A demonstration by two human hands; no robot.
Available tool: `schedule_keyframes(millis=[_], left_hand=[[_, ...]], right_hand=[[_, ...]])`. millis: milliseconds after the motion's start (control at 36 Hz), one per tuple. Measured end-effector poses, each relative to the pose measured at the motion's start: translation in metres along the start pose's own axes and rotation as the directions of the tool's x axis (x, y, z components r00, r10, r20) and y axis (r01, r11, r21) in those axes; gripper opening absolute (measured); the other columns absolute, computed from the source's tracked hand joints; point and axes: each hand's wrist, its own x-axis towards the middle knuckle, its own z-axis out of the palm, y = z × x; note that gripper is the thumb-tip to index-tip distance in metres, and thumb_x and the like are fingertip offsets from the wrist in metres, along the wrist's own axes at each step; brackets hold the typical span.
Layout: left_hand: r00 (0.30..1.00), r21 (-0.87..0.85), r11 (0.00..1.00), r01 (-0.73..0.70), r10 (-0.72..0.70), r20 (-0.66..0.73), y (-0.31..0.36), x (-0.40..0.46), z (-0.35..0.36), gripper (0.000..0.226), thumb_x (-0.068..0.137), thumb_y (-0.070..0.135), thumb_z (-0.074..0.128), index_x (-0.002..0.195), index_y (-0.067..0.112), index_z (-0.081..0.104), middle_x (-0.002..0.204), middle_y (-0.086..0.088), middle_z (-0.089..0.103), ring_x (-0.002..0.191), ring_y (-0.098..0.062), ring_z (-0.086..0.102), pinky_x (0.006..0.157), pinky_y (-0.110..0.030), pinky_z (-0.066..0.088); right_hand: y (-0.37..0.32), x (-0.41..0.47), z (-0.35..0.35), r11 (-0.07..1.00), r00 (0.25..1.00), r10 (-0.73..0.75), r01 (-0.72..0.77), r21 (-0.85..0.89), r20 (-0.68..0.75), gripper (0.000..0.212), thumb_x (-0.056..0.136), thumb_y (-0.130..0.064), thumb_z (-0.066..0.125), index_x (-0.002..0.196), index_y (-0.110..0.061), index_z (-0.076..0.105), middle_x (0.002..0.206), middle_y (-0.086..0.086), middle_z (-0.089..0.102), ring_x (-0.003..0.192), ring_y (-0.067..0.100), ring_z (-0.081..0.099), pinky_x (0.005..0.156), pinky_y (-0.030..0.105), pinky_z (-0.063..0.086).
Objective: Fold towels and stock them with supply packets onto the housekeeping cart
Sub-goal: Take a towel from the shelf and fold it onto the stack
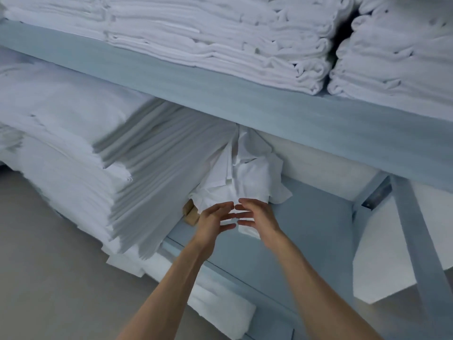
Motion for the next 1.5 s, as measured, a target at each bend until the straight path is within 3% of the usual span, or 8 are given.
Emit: schedule_keyframes(millis=[500,639,778,917,1000,1222,1389,1500], left_hand=[[0.968,-0.134,0.959,0.25,-0.246,0.04,-0.005,0.104,-0.03,0.025,0.099,0.01,0.053,0.12,0.002,0.066,0.123,-0.016,0.066,0.111,-0.033,0.066,0.094,-0.047,0.056],[0.971,-0.119,0.964,0.238,-0.237,0.024,0.005,0.121,-0.051,0.025,0.096,0.011,0.058,0.116,0.001,0.07,0.119,-0.016,0.07,0.103,-0.032,0.071,0.081,-0.043,0.06],[0.976,-0.058,0.976,0.21,-0.205,0.079,0.016,0.129,-0.059,0.023,0.097,0.013,0.055,0.112,0.005,0.071,0.12,-0.014,0.07,0.106,-0.031,0.07,0.089,-0.044,0.059],[0.969,-0.07,0.967,0.244,-0.239,0.066,0.008,0.125,-0.052,0.024,0.095,0.012,0.058,0.112,0.001,0.072,0.118,-0.018,0.07,0.103,-0.032,0.071,0.079,-0.042,0.06],[0.96,-0.046,0.963,0.266,-0.26,0.105,0.004,0.117,-0.043,0.022,0.097,0.012,0.056,0.109,0.003,0.072,0.116,-0.017,0.071,0.105,-0.033,0.07,0.082,-0.042,0.06],[0.945,0.003,0.956,0.294,-0.291,0.148,-0.003,0.093,-0.03,0.022,0.096,0.014,0.058,0.107,0.003,0.074,0.115,-0.015,0.072,0.103,-0.031,0.07,0.082,-0.043,0.06],[0.962,-0.022,0.968,0.252,-0.248,0.113,-0.003,0.082,-0.044,0.019,0.094,0.01,0.06,0.09,0.007,0.079,0.108,-0.017,0.074,0.1,-0.036,0.071,0.081,-0.049,0.06],[0.969,-0.043,0.973,0.228,-0.223,0.102,0.001,0.073,-0.051,0.023,0.095,0.008,0.061,0.079,0.014,0.076,0.11,-0.019,0.073,0.103,-0.039,0.07,0.086,-0.055,0.058]], right_hand=[[0.021,0.109,-0.013,0.876,0.92,0.309,-0.178,0.448,-0.24,0.015,0.093,-0.005,0.06,0.107,-0.004,0.055,0.124,0.016,0.044,0.098,0.036,0.065,0.073,0.041,0.057],[0.019,0.129,-0.014,0.717,0.908,0.33,-0.064,0.694,-0.257,0.026,0.093,-0.004,0.059,0.116,-0.004,0.048,0.127,0.015,0.04,0.108,0.038,0.06,0.097,0.049,0.052],[0.015,0.138,-0.021,0.563,0.914,0.359,-0.053,0.825,-0.186,0.016,0.094,-0.014,0.062,0.099,-0.007,0.048,0.101,0.012,0.049,0.089,0.027,0.061,0.094,0.04,0.053],[0.011,0.144,-0.034,0.586,0.904,0.384,-0.081,0.807,-0.187,0.029,0.096,-0.021,0.063,0.073,-0.01,0.048,0.08,0.007,0.049,0.076,0.018,0.055,0.081,0.031,0.054],[0.006,0.147,-0.04,0.589,0.899,0.391,-0.081,0.804,-0.196,0.012,0.096,-0.014,0.063,0.097,-0.005,0.055,0.1,0.012,0.052,0.083,0.021,0.057,0.069,0.037,0.062],[0.01,0.15,-0.04,0.54,0.883,0.433,-0.093,0.837,-0.181,0.053,0.094,-0.012,0.066,0.139,-0.006,0.039,0.134,0.025,0.043,0.105,0.034,0.062,0.093,0.042,0.055],[0.011,0.152,-0.027,0.521,0.888,0.424,-0.081,0.85,-0.175,0.019,0.092,-0.013,0.068,0.097,-0.006,0.051,0.082,0.007,0.043,0.073,0.022,0.061,0.059,0.031,0.061],[0.006,0.158,-0.036,0.584,0.881,0.427,-0.098,0.806,-0.202,0.015,0.097,-0.012,0.062,0.09,-0.008,0.049,0.078,0.006,0.044,0.062,0.014,0.051,0.047,0.023,0.052]])
